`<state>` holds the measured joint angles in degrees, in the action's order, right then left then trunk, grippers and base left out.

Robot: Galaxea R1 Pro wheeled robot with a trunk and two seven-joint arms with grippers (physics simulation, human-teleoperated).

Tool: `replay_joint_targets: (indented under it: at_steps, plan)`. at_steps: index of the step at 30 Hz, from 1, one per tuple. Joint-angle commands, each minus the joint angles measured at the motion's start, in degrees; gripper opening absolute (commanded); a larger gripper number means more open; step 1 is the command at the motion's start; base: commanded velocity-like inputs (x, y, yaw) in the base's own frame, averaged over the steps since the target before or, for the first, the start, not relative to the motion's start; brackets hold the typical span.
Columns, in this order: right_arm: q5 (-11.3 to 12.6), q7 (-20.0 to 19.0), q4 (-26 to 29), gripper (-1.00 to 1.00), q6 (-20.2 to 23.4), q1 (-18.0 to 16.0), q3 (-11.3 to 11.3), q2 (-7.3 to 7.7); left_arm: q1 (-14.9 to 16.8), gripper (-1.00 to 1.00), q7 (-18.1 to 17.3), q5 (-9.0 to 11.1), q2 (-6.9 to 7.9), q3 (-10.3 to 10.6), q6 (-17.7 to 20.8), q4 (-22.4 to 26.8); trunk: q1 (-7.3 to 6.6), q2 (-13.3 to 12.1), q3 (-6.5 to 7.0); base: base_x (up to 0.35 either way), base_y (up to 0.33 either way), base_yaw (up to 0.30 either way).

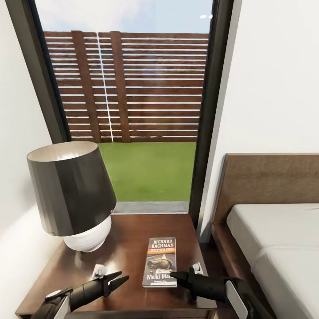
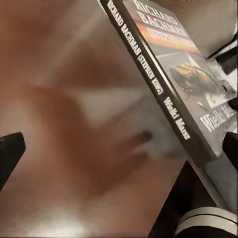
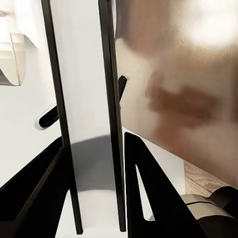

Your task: In the bedroom, move the book from the bed onto either nightstand, and place the two sandals side by side next to the bed.

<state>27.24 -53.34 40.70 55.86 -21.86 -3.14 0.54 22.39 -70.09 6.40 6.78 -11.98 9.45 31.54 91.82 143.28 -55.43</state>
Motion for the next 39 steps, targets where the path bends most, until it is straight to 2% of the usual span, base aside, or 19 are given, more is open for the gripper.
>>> replay_joint_targets:
  at_steps: [1,4,8,19,24,36,39]
  plan:
    - [-0.17,-0.27,0.00,-1.00,0.16,-0.03,-0.11,-0.01,0.03,1.00,-2.71,0.18,0.04,-0.06,0.64,0.00,-0.01,0.02,-0.06,0.000,0.000,0.000]
    - [-0.17,-0.27,0.00,-1.00,0.14,-0.03,-0.11,-0.01,0.03,1.00,-9.48,0.13,0.25,-0.13,0.76,0.01,-0.01,0.02,-0.06,0.000,0.000,0.000]
    - [-0.17,-0.27,0.00,-1.00,0.17,-0.03,-0.11,-0.01,0.03,1.00,-11.76,0.04,0.32,-0.15,0.82,0.01,-0.01,0.02,-0.06,0.000,0.000,0.000]
    - [-0.17,-0.27,0.00,-1.00,0.14,-0.03,-0.11,-0.01,0.03,1.00,-12.09,0.02,0.34,-0.29,0.84,0.02,-0.01,0.02,-0.06,0.000,0.000,0.000]
    - [-0.17,-0.27,0.00,-1.00,0.16,-0.03,-0.11,-0.01,0.03,1.00,-11.93,0.02,0.34,-0.32,0.84,0.02,0.12,0.09,-1.16,0.000,0.000,0.000]
    - [-0.18,-0.27,0.00,-1.00,0.15,-0.03,-0.11,-0.01,0.03,1.00,-9.15,0.03,0.31,-0.24,0.84,0.02,0.12,0.09,-1.16,0.000,0.000,0.000]
    - [-0.18,-0.27,0.00,-1.00,0.15,-0.03,-0.11,-0.01,0.03,1.00,-9.10,0.02,0.26,-0.24,0.84,0.02,0.19,0.13,-1.83,0.000,0.000,0.000]
